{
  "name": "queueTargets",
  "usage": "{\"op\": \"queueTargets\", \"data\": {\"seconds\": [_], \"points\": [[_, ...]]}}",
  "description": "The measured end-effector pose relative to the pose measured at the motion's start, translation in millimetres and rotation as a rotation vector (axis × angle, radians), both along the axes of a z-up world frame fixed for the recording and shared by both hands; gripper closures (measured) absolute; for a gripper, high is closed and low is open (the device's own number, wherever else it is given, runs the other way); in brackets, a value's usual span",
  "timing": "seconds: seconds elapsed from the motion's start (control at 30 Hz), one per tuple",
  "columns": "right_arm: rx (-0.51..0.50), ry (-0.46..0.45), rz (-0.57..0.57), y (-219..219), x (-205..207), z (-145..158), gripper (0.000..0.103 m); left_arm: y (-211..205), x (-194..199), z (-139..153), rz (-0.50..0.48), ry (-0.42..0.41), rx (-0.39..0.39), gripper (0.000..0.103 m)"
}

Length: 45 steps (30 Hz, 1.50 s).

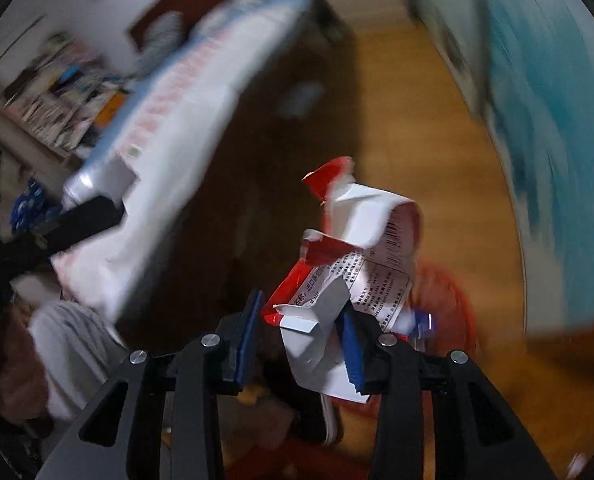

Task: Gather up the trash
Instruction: 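Carry tissue and paper to the red wastebasket and release both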

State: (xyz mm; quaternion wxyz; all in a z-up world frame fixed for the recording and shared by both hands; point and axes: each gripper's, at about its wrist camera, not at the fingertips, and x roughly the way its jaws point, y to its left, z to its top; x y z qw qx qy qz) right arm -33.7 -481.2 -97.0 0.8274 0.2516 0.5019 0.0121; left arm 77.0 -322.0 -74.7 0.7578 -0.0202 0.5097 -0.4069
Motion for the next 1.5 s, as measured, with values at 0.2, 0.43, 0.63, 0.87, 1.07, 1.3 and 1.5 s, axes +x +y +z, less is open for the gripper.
{"op": "queueTargets", "data": {"seconds": [0.2, 0.43, 0.63, 0.87, 1.07, 1.3, 1.5], "points": [[0.148, 0.136, -0.159, -18.8, -49.1, -96.4, 0.065, -46.4, 7.4, -67.1, -0.114, 0.103, 0.193, 0.089], [0.19, 0.159, -0.216, -23.4, -49.5, -128.6, 0.059, -72.4, 8.1, -113.0, -0.162, 0.171, 0.306, 0.089], [0.175, 0.16, -0.26, -36.8, -36.5, -129.5, 0.031, -83.0, 6.9, -123.5, -0.164, 0.182, 0.362, 0.037], [0.161, 0.157, -0.285, -53.5, -41.0, -122.4, 0.031, -84.5, 1.1, -95.8, -0.182, 0.108, 0.319, 0.036], [0.142, 0.145, -0.257, -44.8, -34.7, -111.8, 0.016, -71.5, 4.6, -75.7, -0.142, 0.064, 0.279, 0.036], [-0.301, 0.18, -0.003, 7.7, -11.9, -94.7, 0.016, -36.9, 26.0, -64.7, 0.005, 0.126, 0.188, 0.035], [-0.251, 0.185, -0.02, 11.8, -12.2, -97.0, 0.016, -20.7, 30.5, -57.7, 0.066, 0.128, 0.137, 0.035]]}}
